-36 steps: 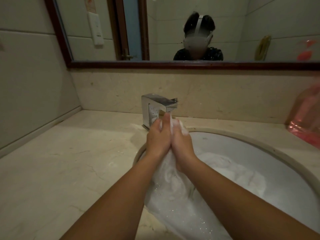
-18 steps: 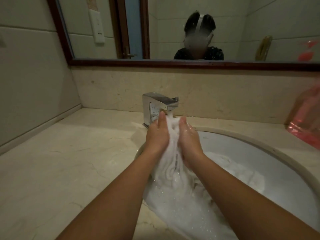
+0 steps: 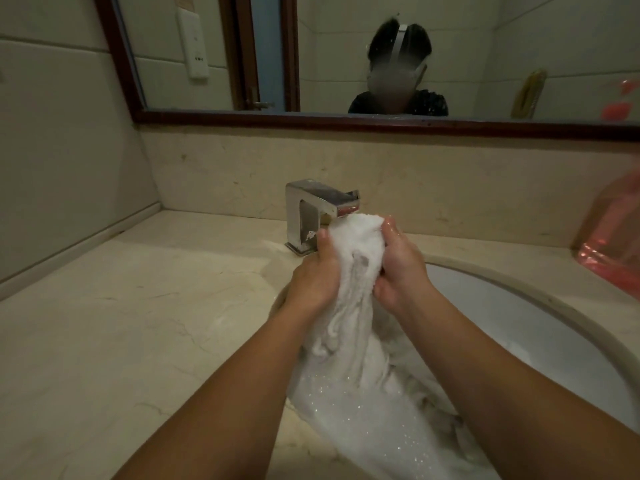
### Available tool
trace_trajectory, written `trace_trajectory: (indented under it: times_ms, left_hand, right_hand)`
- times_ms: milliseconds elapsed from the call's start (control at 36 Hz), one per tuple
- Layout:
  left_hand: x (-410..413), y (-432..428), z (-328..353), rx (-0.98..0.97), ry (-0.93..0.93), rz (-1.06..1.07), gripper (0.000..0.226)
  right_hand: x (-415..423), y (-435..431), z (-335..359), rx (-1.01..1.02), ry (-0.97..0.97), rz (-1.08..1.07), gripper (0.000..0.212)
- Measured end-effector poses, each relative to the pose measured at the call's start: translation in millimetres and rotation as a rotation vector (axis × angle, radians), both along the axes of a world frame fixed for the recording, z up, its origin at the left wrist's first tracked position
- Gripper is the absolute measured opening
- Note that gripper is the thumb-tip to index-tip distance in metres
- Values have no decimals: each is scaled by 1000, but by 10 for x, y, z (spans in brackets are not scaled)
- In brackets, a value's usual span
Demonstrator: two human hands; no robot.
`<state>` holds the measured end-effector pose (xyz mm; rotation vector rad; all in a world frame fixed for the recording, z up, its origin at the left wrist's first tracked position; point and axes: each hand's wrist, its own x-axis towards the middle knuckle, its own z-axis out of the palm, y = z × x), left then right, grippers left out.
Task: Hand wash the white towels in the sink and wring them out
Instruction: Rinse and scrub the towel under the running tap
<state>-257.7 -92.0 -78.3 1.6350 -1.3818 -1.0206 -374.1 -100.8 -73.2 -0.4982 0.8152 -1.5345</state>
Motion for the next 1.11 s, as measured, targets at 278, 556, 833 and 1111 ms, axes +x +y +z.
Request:
trace_trajectory:
  times_ms: [278,556,833,1111]
  left_hand:
    - [110,-168,-14,187,647,129,75]
    - [167,-149,-9,160,912,-16,81]
    - [-151,44,24,-221,395,58,60]
    - [-104,8,1,-239,328,132,61]
  right_hand:
    - [-40,66,-51,-57,298,-25,42]
    - [142,95,-185,176,439,89,53]
    - [261,145,-152,76,798,-7,53]
    - [290,201,-92,-47,1352,-160,41]
